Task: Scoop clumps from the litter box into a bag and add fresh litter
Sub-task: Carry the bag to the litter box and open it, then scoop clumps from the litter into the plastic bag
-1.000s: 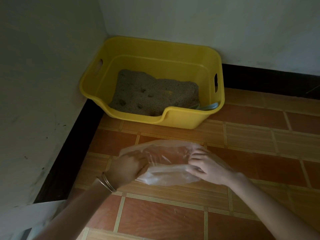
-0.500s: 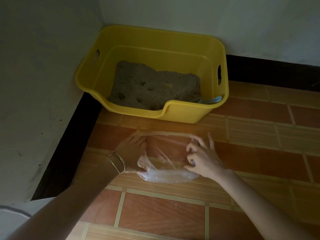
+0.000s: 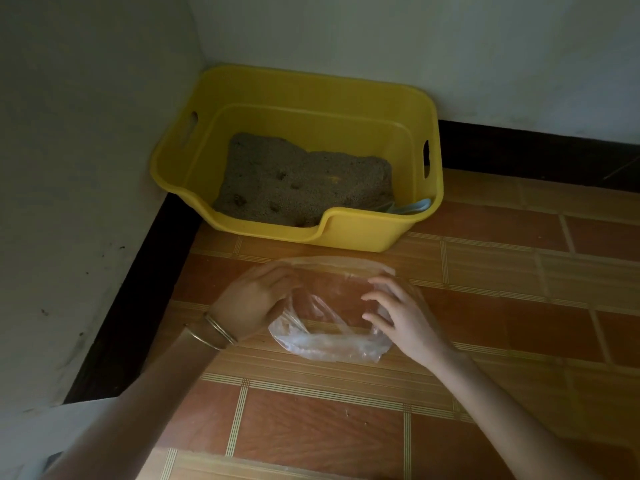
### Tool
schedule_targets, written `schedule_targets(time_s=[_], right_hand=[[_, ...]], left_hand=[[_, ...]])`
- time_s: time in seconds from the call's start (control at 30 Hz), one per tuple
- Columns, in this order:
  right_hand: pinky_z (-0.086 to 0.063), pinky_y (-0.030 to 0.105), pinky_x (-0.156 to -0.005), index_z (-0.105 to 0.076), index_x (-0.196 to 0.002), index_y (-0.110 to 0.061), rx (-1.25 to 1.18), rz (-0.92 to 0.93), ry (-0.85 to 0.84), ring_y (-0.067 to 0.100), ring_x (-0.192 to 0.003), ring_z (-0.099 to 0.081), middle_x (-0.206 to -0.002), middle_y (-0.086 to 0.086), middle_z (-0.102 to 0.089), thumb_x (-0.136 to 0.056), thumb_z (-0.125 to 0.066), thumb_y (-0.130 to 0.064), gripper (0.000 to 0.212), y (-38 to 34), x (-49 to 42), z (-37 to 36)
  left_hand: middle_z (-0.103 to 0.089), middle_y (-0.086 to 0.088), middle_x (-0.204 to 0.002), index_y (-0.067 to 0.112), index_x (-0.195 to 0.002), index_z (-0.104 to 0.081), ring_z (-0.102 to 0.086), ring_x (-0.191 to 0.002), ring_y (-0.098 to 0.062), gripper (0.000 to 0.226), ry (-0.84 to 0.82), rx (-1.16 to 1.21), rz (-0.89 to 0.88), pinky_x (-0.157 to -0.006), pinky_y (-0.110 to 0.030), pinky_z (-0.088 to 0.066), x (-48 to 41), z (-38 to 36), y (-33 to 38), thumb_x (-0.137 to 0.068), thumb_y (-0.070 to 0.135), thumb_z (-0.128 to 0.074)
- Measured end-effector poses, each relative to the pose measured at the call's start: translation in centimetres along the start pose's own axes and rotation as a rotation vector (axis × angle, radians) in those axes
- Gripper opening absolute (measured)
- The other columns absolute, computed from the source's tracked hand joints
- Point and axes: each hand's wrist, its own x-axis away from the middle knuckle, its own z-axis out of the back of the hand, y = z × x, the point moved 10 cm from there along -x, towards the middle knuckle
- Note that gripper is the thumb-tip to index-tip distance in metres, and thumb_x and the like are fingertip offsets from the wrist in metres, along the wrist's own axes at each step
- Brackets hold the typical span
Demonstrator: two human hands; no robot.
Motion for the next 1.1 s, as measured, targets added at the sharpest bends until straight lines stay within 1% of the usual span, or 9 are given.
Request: schedule_targets(time_s=[0.13,0.37,0.43,0.5,0.57,0.7,0.8,0.9,1.1], right_hand=[[-0.048,0.034,-0.09,-0.064,-0.101,-0.015,-0.211,0.038,0.079,0.015,-0.1,-0.059,-0.117,0.001,-0.058,-0.083,-0.056,-0.031,0.026,-1.3,0.0,3.3],[-0.042,0.011,-0.091,-0.063,-0.106,-0.011,-0.231,0.195,0.247,0.001,-0.099,-0.053,-0.109,0.0,-0.059,-0.089,-0.053,-0.031,0.028,-4.0,-3.1,13.7],[-0.042,0.008,-0.084,-0.063,-0.106,-0.012,-0.223,0.223,0.269,-0.007,-0.093,-0.052,-0.109,-0.001,-0.058,-0.089,-0.055,-0.031,0.027,-4.4,-4.6,16.0],[-0.046,0.013,-0.071,-0.063,-0.108,-0.014,-0.186,0.224,0.256,0.0,-0.083,-0.058,-0.11,-0.002,-0.057,-0.089,-0.053,-0.033,0.028,-4.5,-6.2,17.2],[-0.048,0.02,-0.068,-0.062,-0.11,-0.015,-0.129,0.184,0.216,0.01,-0.076,-0.061,-0.111,-0.002,-0.058,-0.09,-0.052,-0.034,0.03,-4.0,-8.0,17.4],[-0.039,0.014,-0.083,-0.058,-0.118,-0.016,-0.085,-0.007,-0.009,0.011,-0.104,-0.058,-0.116,0.0,-0.061,-0.09,-0.057,-0.029,0.032,-0.5,-11.9,14.6],[-0.046,0.022,-0.087,-0.056,-0.121,-0.016,-0.036,-0.138,-0.205,0.014,-0.108,-0.057,-0.12,0.002,-0.061,-0.088,-0.06,-0.031,0.036,1.8,-13.7,11.8],[-0.046,0.03,-0.094,-0.054,-0.123,-0.016,0.023,-0.184,-0.371,0.018,-0.114,-0.054,-0.127,0.003,-0.056,-0.086,-0.064,-0.027,0.04,2.5,-13.9,9.6],[-0.047,0.024,-0.075,-0.054,-0.123,-0.018,0.089,-0.221,-0.459,0.018,-0.101,-0.057,-0.12,0.004,-0.056,-0.089,-0.061,-0.019,0.035,3.1,-14.0,8.2]], left_hand=[[-0.062,-0.003,-0.118,0.02,-0.115,-0.053,-0.048,-0.114,-0.019,0.036,0.134,-0.037,0.049,-0.079,-0.038,-0.051,-0.1,3.7,0.9,-0.079,0.021,-0.047],[-0.056,-0.008,-0.129,0.015,-0.121,-0.057,-0.052,-0.118,-0.027,0.041,0.166,-0.132,0.111,-0.09,-0.041,-0.048,-2.7,9.4,-0.2,-0.08,0.017,-0.058],[-0.057,-0.008,-0.127,0.013,-0.122,-0.058,-0.054,-0.116,-0.028,0.042,0.144,-0.148,0.151,-0.089,-0.042,-0.049,-3.9,10.5,-0.9,-0.082,0.026,-0.05],[-0.06,-0.007,-0.123,0.013,-0.121,-0.06,-0.054,-0.115,-0.026,0.046,0.121,-0.178,0.175,-0.087,-0.041,-0.049,-4.4,10.8,-1.7,-0.082,0.033,-0.046],[-0.063,-0.005,-0.117,0.014,-0.119,-0.061,-0.053,-0.113,-0.023,0.047,0.094,-0.213,0.172,-0.087,-0.038,-0.048,-4.4,10.5,-2.8,-0.082,0.037,-0.043],[-0.065,-0.003,-0.107,0.016,-0.111,-0.064,-0.054,-0.106,-0.02,0.045,0.109,-0.279,0.228,-0.089,-0.032,-0.035,-3.2,10.3,-6.5,-0.081,0.041,-0.044],[-0.066,-0.003,-0.104,0.016,-0.109,-0.065,-0.058,-0.101,-0.022,0.045,0.157,-0.277,0.317,-0.083,-0.036,-0.04,-1.5,10.9,-9.4,-0.08,0.042,-0.044],[-0.066,-0.001,-0.101,0.015,-0.108,-0.067,-0.058,-0.098,-0.022,0.043,0.186,-0.25,0.337,-0.089,-0.036,-0.037,0.1,11.2,-10.7,-0.081,0.043,-0.047],[-0.067,0.003,-0.094,0.019,-0.1,-0.069,-0.061,-0.092,-0.022,0.038,0.143,-0.249,0.334,-0.087,-0.035,-0.036,-0.1,11.0,-12.4,-0.082,0.043,-0.046]])
